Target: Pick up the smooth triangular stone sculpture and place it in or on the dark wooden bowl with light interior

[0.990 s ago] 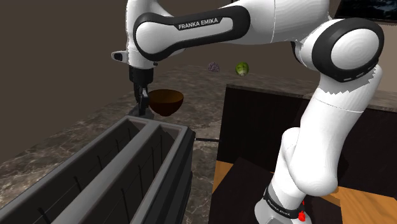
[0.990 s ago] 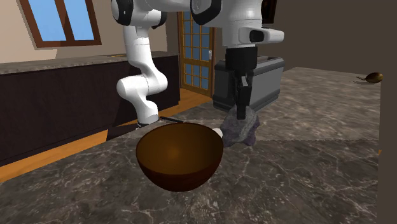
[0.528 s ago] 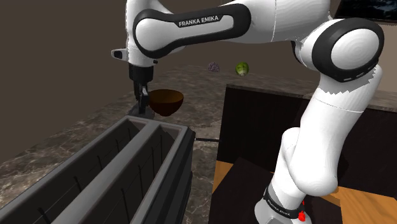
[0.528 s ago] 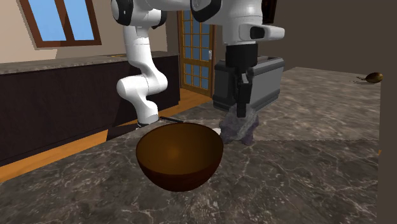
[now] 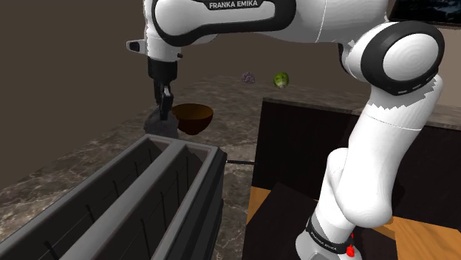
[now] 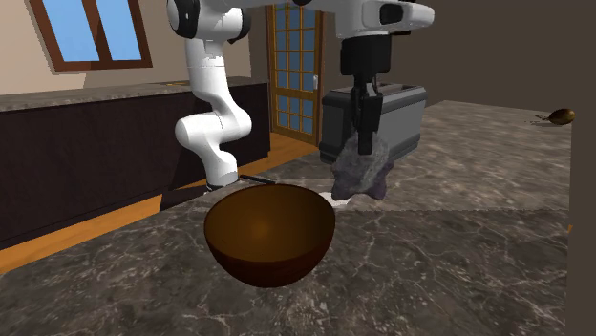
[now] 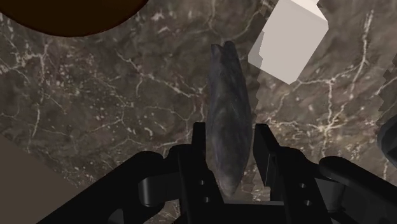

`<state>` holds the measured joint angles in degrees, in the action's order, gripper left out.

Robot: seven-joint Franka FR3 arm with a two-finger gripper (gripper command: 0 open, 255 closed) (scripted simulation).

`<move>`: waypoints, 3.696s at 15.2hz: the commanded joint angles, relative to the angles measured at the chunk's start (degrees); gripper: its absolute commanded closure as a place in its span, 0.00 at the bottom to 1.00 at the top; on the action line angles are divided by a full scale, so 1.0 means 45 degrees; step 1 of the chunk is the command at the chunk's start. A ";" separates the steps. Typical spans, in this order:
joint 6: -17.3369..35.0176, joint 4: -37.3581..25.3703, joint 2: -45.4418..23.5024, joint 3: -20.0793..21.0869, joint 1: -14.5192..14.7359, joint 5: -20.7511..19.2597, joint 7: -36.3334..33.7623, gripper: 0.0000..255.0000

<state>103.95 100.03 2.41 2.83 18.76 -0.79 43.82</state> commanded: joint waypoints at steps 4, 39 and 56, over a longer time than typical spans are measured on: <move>-0.0915 -0.1013 -0.0098 0.0010 0.0009 -0.0005 -0.0009 1.00; -0.6654 -1.0257 -0.3639 -0.1962 -0.2860 0.0852 0.4575 1.00; -0.2591 -0.3939 -0.1371 -0.1892 -0.2632 0.0561 0.4542 1.00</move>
<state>91.47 81.12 -4.17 -5.74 6.84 1.79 64.37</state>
